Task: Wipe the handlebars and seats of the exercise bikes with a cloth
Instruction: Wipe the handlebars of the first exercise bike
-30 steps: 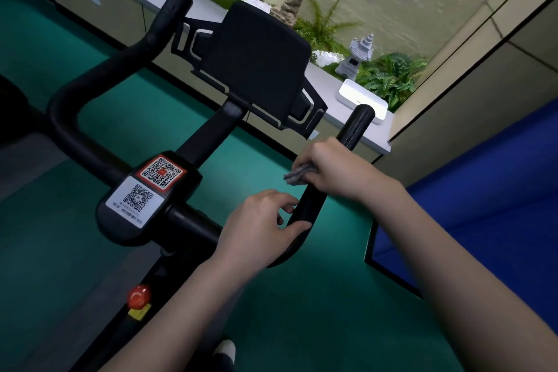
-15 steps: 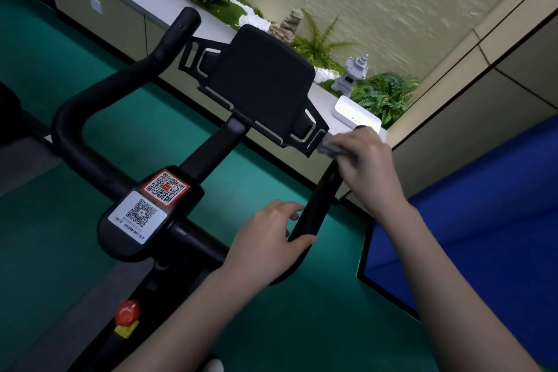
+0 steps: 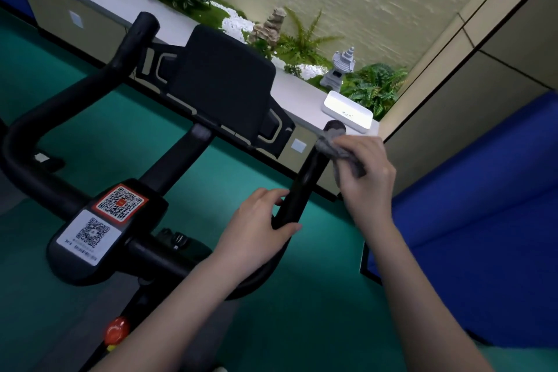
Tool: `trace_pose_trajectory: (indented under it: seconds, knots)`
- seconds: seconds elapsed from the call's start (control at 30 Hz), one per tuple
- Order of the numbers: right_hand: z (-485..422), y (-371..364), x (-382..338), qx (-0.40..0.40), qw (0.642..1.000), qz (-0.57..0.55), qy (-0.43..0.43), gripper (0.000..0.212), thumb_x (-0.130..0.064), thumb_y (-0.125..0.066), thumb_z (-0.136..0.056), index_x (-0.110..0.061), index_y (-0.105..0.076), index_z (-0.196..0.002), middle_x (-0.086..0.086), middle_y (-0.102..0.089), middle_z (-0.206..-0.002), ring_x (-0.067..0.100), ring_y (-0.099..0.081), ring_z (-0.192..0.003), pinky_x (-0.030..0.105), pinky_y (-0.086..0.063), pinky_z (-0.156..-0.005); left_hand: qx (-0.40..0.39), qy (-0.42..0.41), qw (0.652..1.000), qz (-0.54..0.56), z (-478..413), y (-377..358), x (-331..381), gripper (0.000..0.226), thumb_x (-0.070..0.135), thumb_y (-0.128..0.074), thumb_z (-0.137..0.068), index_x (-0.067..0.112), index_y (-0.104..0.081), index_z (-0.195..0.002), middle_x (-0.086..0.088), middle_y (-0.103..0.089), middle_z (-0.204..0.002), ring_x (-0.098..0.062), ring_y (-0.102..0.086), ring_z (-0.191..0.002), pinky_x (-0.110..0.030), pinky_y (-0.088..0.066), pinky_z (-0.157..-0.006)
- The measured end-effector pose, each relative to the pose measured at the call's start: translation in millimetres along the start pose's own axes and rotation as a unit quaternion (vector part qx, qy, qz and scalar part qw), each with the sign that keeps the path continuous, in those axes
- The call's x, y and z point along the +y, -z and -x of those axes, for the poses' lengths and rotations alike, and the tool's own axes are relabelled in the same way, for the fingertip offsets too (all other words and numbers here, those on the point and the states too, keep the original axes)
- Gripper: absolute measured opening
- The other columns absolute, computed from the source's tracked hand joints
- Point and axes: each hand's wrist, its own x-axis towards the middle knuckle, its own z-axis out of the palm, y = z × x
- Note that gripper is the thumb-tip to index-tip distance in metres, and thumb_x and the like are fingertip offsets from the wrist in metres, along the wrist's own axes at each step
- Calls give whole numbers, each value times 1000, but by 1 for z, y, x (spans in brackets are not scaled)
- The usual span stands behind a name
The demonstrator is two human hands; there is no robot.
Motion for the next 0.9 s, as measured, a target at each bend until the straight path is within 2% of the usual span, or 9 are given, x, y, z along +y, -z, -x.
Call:
trace_pose_trajectory:
  seconds: [0.1,0.23,0.4,0.53,0.6,0.67,0.77,0.83,0.9]
  knots:
    - [44,-8,-11,-9,998,-63,5,28,17,-64,-73,0,-70,-93,0,-65,-96,17,-56,-93,20,-43,-86,14,-4,1000,3,-2,0,0,54,36,-72,-79,30,-51,-129,14,-50,-107,-1,-50,-80,-17,-36,-73]
    - [75,-22,-11,-28,995,-92,-9,26,13,-57,-77,1,-68,-97,5,-67,-100,20,-55,-98,26,-44,-88,19,-2,1000,4,-3,-2,1,53,35,-72,-79,31,-52,-127,16,-50,-107,8,-49,-78,-13,-37,-64]
    - [37,-32,8,58,997,-54,-28,24,19,-61,-76,4,-67,-93,11,-66,-92,19,-53,-92,22,-43,-83,28,6,1000,0,-4,-3,2,51,33,-73,-78,32,-53,-125,15,-54,-110,2,-53,-84,-7,-40,-67]
    - [-2,-29,22,125,987,-61,-77,21,14,-61,-78,1,-66,-94,-1,-58,-94,15,-52,-91,15,-41,-79,31,-4,1000,-1,-9,-5,6,54,35,-70,-81,32,-48,-130,14,-50,-116,7,-48,-85,-9,-36,-67]
    - [-15,-27,24,140,979,-88,-120,19,10,-60,-81,-1,-66,-95,-2,-58,-95,16,-54,-91,14,-41,-80,31,-9,999,-3,-15,-7,10,57,36,-69,-81,33,-45,-132,15,-48,-116,9,-47,-85,-7,-36,-66]
    - [-17,-26,20,151,961,-142,-184,17,4,-60,-84,-4,-65,-98,0,-61,-96,15,-58,-94,20,-46,-84,32,-11,999,-2,-21,-8,13,57,35,-70,-81,33,-46,-132,15,-48,-114,10,-46,-85,-2,-36,-67]
    - [5,-26,8,175,921,-204,-282,18,0,-62,-85,-8,-65,-101,-5,-64,-97,0,-59,-93,20,-49,-85,34,-9,999,-3,-26,-10,13,57,33,-72,-80,33,-47,-131,13,-49,-113,9,-46,-84,-1,-36,-66]
    - [29,-30,-2,188,888,-242,-342,20,1,-63,-85,-14,-64,-99,-8,-65,-95,-2,-61,-91,17,-51,-82,35,-9,999,1,-27,-10,12,57,31,-72,-79,32,-48,-131,13,-49,-113,9,-46,-84,0,-37,-67]
    - [51,-39,-12,190,859,-259,-398,19,1,-63,-85,-15,-63,-96,-5,-67,-93,2,-63,-87,22,-52,-81,36,-14,999,3,-27,-10,11,58,29,-73,-79,31,-49,-132,12,-50,-114,9,-45,-84,3,-34,-70]
